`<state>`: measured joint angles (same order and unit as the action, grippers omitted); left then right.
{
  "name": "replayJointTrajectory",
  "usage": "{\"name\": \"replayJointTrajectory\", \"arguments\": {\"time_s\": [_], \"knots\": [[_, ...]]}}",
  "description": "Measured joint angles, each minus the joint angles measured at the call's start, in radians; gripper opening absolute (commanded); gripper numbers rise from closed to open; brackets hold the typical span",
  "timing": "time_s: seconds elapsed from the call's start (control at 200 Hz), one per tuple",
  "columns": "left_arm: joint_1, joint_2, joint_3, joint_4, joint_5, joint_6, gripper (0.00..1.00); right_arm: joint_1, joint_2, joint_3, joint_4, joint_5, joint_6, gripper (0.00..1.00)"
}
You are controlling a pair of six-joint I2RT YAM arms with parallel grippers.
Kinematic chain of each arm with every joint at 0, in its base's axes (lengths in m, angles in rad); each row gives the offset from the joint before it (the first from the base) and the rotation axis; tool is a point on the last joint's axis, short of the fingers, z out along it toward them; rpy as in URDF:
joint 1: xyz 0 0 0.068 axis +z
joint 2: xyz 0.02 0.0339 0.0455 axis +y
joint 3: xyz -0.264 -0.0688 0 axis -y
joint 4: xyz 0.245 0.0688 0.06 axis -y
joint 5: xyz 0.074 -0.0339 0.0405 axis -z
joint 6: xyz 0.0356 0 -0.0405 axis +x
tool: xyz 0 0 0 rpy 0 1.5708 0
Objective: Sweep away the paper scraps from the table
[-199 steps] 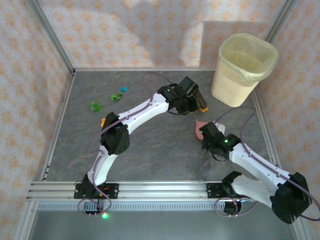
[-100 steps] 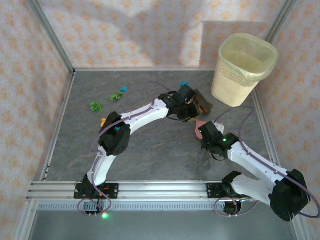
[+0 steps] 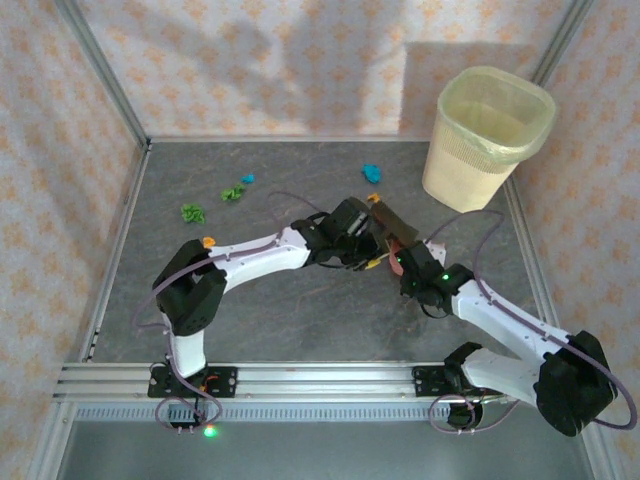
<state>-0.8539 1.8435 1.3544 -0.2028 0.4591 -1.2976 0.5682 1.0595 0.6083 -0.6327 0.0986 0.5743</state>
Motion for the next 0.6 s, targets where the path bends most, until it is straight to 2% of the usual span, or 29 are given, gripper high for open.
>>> {"name": "replayJointTrajectory", "arguments": {"time_s": [0.37,0.5,0.6], "knots": [[-0.058,-0.140,-0.154,0.108,0.013,-0.099,0.00,-0.003,0.011,0.003,0.023,0.002,-0.011,0.00],[-0.072,-0.175,-0.158,0.079,0.005,-0.081,0.00,-0.003,0.011,0.004,0.031,0.000,-0.014,0.00],[-0.047,-0.213,-0.145,0.005,-0.025,-0.037,0.00,-0.003,0.011,0.004,0.033,-0.001,-0.018,0.00]]}}
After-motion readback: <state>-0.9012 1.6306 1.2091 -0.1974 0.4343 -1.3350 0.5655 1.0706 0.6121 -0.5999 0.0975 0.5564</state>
